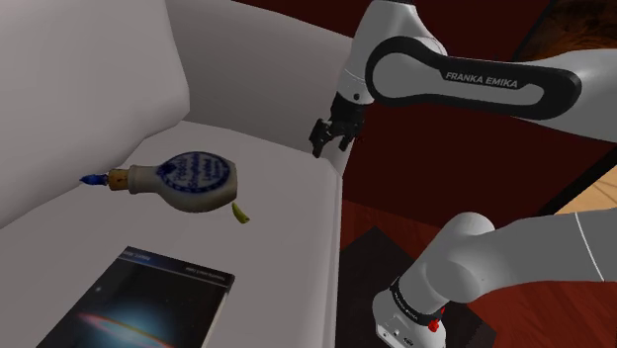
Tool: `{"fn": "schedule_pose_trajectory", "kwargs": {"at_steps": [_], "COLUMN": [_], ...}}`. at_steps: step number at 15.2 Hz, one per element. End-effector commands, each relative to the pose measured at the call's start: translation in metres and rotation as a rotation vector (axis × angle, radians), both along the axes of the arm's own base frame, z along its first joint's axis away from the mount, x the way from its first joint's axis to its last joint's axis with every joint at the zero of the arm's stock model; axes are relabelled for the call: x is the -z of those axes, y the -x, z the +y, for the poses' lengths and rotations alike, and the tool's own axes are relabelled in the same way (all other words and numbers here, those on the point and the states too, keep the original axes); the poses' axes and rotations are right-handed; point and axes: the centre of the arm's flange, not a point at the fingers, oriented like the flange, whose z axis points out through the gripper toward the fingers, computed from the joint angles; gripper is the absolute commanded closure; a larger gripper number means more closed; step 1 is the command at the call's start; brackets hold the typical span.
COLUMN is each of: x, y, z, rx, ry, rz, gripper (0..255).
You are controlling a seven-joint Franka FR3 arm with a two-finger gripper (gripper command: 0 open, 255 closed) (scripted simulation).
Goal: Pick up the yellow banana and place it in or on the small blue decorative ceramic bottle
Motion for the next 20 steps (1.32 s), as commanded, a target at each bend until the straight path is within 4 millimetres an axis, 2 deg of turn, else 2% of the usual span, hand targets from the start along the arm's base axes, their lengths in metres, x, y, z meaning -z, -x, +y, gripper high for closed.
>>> {"fn": "schedule_pose_trajectory", "kwargs": {"at_steps": [1,17,18,20], "x": [0.010,0.094,0.097,0.108], "y": [-0.005,-0.041,-0.042,-0.042], "z": [0.024,0.201,0.210,0.211], "rx": [-0.009,-0.086,-0.090,-0.090], "ry": [-0.012,-0.098,-0.102,-0.102], "rz": [0.003,0.031,0.033,0.033], "gripper": [0,0,0,0]}}
